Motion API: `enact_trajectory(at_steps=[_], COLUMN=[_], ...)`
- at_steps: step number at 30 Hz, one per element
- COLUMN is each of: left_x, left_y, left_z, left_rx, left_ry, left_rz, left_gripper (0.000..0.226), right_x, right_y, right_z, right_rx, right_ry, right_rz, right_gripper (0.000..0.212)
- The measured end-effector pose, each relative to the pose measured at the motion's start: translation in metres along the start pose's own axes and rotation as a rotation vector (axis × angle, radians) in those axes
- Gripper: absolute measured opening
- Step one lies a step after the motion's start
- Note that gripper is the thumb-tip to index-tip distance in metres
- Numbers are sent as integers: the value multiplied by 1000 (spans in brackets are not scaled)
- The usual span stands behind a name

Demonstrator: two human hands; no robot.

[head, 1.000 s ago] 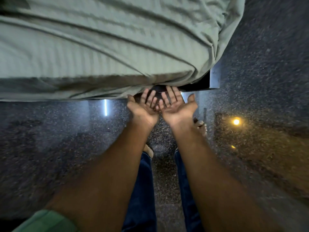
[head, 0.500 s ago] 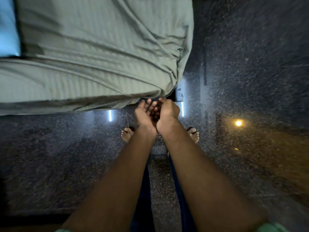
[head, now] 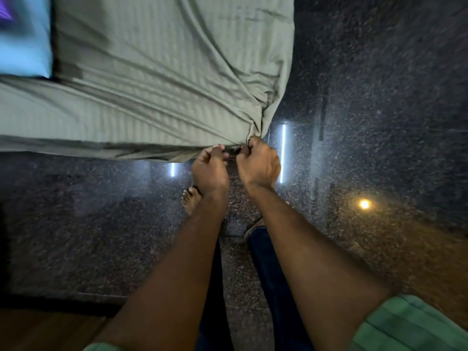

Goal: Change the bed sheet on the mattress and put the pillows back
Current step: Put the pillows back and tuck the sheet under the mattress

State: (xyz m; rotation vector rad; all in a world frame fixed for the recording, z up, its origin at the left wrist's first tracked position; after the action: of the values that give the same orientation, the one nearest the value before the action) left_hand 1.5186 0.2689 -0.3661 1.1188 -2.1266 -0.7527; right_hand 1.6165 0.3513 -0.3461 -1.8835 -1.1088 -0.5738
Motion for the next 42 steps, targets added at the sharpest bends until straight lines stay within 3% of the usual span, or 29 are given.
enact_trajectory(at_steps=[4, 10, 13, 18, 23, 32, 38, 42], left_x=[-6, -25, -48, -100, -153, -275, -358, -401], left_y=[13, 45, 60, 96, 134, 244, 326, 372], left_z=[-5, -9, -12, -16, -1, 61, 106, 143], left_rx=[-190, -460, -565, -605, -583, -530, -585, -534], left_ry=[-43, -134, -160, -101, -75, -69, -72, -26], left_rz=[142, 387, 471, 475, 461, 574, 599, 560], left_gripper=[18, 17, 22, 22, 21, 25, 17, 14], right_x=[11, 27, 40, 86, 130, 181, 219, 235], right_y=[6, 4, 8, -3, -61, -148, -198, -235], right_z=[8, 29, 42, 87, 152, 305, 404, 474], right_rx=[38, -177, -68, 98, 231, 288, 351, 418], right_ry=[17, -58, -96, 69, 130, -28, 7, -42], right_rz=[-26, 141, 210, 310, 184, 67, -3, -13], right_gripper=[5, 19, 9, 14, 9, 7, 7, 8])
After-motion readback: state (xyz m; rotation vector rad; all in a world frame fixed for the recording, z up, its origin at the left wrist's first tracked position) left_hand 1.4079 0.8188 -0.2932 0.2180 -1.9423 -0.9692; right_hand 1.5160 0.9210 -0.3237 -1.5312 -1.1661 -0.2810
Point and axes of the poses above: each hand's wrist, its own z-axis towards the middle knuckle, its own x-axis out of the back of the hand, y = z × x, the point moved 5 cm from there along z, towards the middle knuckle, and after that the axes turned 3 degrees about -y, right-handed, at the moved point
